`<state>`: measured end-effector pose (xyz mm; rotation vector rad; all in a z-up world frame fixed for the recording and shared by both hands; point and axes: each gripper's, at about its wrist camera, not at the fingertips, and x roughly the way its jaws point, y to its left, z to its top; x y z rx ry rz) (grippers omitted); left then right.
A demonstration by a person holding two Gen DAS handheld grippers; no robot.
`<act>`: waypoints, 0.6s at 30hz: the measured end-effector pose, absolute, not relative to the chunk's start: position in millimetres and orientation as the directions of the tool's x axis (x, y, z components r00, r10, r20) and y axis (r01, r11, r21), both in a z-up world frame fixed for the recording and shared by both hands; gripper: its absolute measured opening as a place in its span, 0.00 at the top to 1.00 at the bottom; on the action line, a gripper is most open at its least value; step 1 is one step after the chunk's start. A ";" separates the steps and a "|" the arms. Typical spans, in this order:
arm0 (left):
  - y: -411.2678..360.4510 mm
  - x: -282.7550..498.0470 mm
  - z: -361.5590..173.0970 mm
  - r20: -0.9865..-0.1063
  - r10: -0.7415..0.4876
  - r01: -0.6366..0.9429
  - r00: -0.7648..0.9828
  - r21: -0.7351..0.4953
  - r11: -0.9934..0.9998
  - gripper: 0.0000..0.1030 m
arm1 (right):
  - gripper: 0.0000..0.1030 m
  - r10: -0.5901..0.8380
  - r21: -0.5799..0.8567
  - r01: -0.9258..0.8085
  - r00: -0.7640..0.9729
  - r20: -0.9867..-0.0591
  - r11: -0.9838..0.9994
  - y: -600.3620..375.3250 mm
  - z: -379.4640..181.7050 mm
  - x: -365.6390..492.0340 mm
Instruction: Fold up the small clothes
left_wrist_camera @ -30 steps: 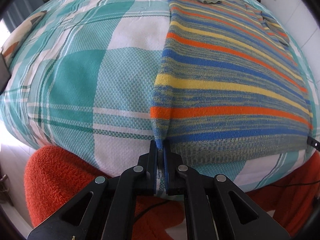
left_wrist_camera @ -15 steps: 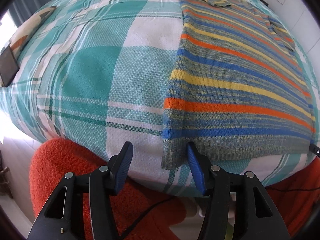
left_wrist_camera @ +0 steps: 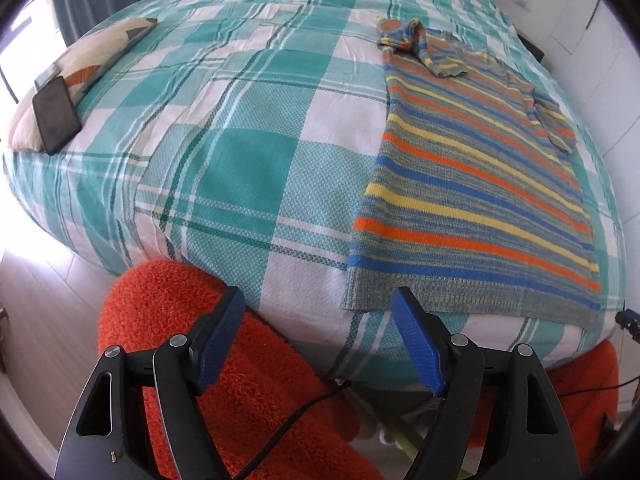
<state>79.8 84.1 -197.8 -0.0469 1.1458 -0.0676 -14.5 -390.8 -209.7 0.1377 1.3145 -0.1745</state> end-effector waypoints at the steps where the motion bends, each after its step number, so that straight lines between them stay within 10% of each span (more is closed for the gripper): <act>1: 85.8 79.8 -192.3 -0.897 -0.069 0.017 0.437 -0.069 0.997 0.20 | 0.43 -0.110 -0.060 0.186 0.275 -0.955 0.981 -397.3 -194.7 -9.0; 8: 94.7 87.5 -193.5 -0.894 -0.034 -0.089 0.447 -0.082 0.993 0.19 | 0.43 -0.179 -0.162 0.080 0.547 -0.817 0.984 -425.5 -123.4 83.4; 18: 107.1 64.7 -183.3 -0.903 0.075 -0.157 0.424 0.008 0.988 0.19 | 0.44 -0.035 -0.231 -0.313 0.525 -0.850 0.921 -326.4 -212.1 258.8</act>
